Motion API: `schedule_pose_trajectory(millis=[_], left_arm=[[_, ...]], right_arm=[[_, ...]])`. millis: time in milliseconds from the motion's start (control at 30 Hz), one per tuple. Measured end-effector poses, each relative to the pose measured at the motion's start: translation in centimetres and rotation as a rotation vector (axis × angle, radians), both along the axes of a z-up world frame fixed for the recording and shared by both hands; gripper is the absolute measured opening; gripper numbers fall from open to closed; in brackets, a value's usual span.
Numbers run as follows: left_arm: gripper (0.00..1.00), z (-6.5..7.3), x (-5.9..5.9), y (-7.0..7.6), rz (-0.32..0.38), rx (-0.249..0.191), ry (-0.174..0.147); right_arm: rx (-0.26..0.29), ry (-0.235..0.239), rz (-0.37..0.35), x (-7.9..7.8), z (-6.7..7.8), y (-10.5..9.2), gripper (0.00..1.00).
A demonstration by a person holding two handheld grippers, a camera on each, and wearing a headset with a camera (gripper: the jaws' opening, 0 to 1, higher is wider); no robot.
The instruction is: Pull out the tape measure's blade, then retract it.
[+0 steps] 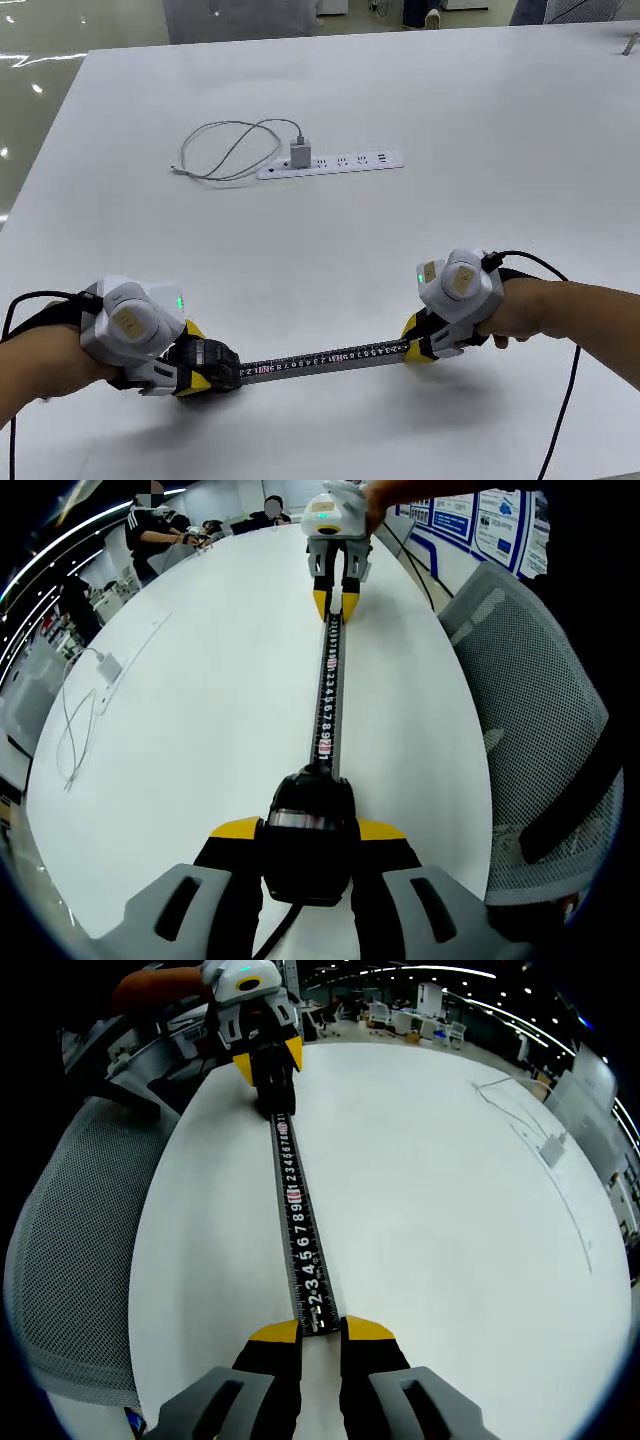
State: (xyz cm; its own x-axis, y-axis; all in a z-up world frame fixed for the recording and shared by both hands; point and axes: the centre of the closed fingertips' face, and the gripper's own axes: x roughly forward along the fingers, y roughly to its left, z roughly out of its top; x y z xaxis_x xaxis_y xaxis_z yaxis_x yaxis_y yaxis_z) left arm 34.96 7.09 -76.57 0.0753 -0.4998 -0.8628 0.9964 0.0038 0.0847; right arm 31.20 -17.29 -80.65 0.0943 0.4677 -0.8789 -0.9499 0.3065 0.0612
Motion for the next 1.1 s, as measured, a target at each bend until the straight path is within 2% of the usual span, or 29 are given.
schedule_pose_trajectory(millis=[100,167,233,433,600,900,1100], left_arm=[[0.29,-0.09,-0.01,0.02,-0.003,0.004,-0.003],[0.3,-0.12,0.18,0.01,0.019,-0.003,0.014],[0.3,-0.16,0.19,-0.02,0.009,0.001,0.009],[0.3,0.02,0.22,0.04,0.009,-0.022,0.014],[0.31,0.06,0.19,-0.09,0.001,-0.014,0.011],[0.31,0.08,0.11,0.12,-0.027,0.013,0.015],[0.33,0.63,0.11,0.34,-0.001,0.009,0.023]], right_arm=[[-0.001,0.003,-0.002,0.0,0.01,0.0,0.1],[0.002,0.006,-0.003,0.0,0.05,0.02,0.1],[0.005,-0.02,0.03,-0.04,0.02,-0.03,0.11],[0.012,-0.025,0.03,-0.1,0.11,0.04,0.11],[0.017,-0.009,0.023,-0.11,0.13,0.09,0.12],[-0.007,-0.013,0.066,-0.44,0.13,0.12,0.16],[-0.002,-0.018,0.067,-0.24,0.67,0.37,0.16]])
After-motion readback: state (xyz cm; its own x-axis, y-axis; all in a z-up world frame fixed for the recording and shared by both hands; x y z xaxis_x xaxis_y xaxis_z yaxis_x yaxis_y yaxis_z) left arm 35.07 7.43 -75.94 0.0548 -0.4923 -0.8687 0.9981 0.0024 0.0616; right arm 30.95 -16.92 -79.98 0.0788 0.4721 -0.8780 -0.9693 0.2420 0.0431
